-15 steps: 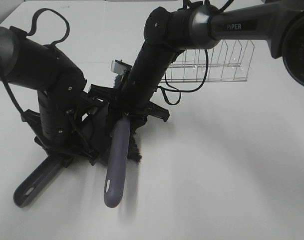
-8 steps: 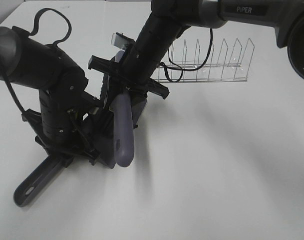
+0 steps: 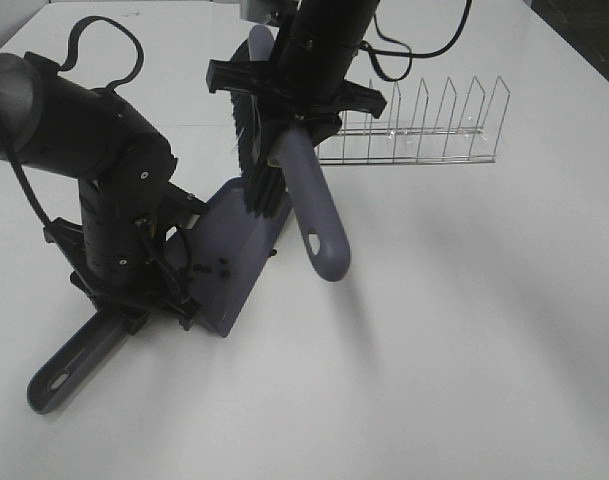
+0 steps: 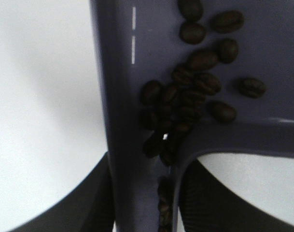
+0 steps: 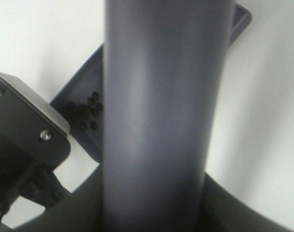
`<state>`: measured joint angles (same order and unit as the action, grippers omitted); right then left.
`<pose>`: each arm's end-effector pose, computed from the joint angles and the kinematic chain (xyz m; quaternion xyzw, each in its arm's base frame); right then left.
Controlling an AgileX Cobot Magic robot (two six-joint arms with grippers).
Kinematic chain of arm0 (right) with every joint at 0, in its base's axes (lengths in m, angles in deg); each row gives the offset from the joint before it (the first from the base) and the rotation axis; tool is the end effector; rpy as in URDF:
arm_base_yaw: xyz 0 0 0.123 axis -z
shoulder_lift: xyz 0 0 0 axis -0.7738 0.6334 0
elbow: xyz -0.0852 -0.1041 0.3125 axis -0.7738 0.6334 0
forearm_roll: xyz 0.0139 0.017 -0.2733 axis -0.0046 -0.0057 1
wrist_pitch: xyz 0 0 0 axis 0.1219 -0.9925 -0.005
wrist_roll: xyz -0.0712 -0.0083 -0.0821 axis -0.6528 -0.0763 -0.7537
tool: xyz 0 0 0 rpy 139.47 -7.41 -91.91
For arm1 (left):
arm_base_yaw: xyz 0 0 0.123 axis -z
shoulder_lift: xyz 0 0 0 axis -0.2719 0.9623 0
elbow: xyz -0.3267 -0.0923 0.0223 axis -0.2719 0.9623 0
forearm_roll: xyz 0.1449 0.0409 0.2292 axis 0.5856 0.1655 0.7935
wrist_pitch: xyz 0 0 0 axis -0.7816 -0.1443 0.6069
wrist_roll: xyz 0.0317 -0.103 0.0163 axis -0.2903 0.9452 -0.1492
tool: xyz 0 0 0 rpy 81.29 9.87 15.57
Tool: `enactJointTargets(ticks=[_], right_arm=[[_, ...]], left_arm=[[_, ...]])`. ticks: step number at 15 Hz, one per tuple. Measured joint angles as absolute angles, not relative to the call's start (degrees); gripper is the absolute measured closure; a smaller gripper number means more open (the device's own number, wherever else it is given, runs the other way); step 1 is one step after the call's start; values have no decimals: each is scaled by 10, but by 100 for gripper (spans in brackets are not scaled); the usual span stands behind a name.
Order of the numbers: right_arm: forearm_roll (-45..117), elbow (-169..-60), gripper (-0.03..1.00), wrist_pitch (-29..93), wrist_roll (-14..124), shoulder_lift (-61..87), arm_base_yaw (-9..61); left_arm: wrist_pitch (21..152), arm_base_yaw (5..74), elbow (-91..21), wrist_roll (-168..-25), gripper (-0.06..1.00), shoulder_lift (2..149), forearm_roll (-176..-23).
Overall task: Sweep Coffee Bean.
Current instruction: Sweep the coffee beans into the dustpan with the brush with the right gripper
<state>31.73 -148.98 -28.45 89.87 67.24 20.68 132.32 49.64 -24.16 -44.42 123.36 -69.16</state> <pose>0.4511 0.2852 0.2461 -0.1331 0.9801 0.1325 0.0638 0.3433 -0.2017 0.1031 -0.2371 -0.9641 -0.1193 0.0055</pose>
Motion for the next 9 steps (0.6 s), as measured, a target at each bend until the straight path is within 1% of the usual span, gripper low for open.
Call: enactJointTargets(ticks=[5, 7, 9], right_arm=[[458, -1320, 70, -293, 904, 545, 207], [497, -1285, 70, -295, 911, 517, 215], [510, -1274, 70, -295, 914, 513, 225]], left_arm=[[1323, 496, -242, -444, 63, 1235, -692], [1323, 496, -242, -446, 63, 1235, -696], [1323, 496, -242, -450, 63, 1235, -703]])
